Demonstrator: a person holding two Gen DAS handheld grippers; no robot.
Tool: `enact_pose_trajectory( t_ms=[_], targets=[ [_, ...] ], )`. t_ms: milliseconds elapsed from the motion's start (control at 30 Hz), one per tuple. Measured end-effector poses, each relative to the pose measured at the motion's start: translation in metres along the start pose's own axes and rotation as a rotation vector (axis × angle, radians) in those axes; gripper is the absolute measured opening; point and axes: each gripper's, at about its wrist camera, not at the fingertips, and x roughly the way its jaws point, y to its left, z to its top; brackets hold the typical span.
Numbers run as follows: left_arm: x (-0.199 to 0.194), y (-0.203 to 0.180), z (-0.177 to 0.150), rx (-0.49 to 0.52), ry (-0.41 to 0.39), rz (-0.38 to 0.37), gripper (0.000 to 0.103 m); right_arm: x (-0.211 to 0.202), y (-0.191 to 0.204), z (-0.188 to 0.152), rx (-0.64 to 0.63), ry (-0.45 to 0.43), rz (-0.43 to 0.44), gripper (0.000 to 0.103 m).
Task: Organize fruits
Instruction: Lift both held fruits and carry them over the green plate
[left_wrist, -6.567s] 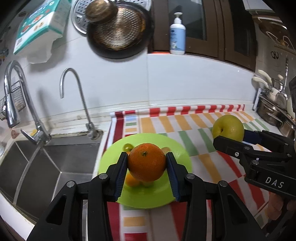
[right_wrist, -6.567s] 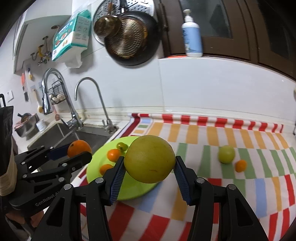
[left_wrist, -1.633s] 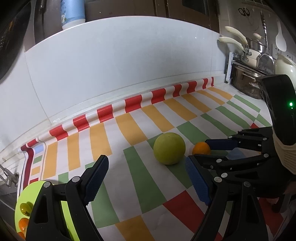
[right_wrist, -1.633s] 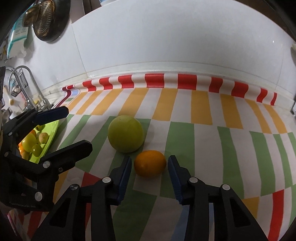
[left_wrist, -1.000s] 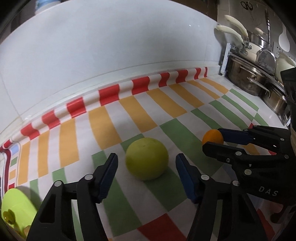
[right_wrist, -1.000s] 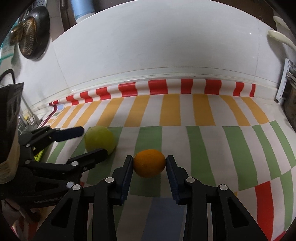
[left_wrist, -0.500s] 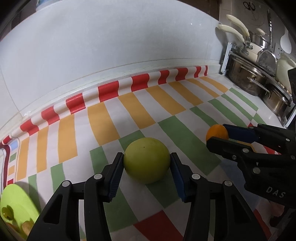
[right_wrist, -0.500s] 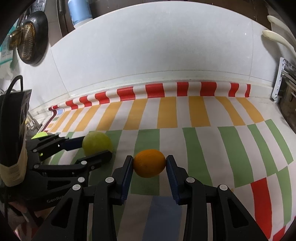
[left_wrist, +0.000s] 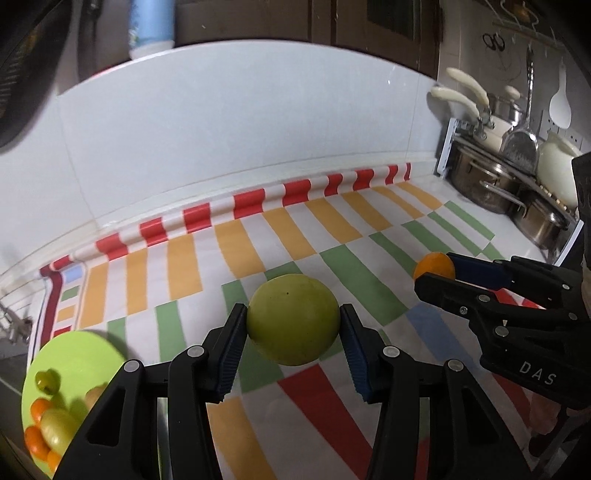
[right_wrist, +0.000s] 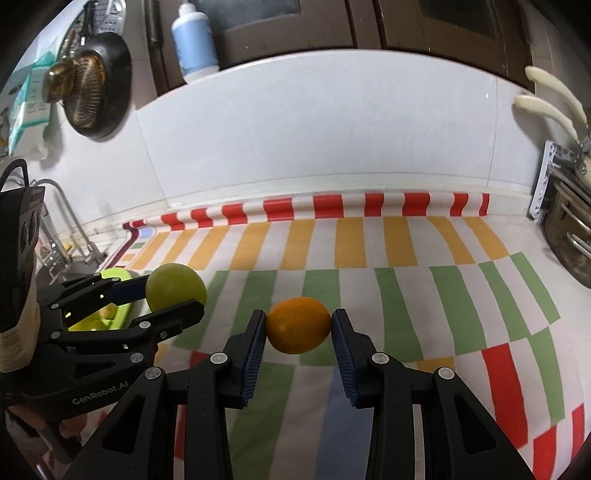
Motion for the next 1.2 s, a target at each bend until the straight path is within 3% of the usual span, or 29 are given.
enact_pose_trajectory(
  t_ms=[600,1200],
  targets=[
    [-0.092,0.01,-0.028,-0.082,-0.087,0.055,0.05,-0.068,0.056,-0.005,-0.053,-0.083,0.04,0.037],
    [-0.158,0.057,-0.054,-0.13,-0.147,0.149,0.05,-0.08,0.123,-0.004,-0.108,-0.12,0.136,0.037]
  ],
)
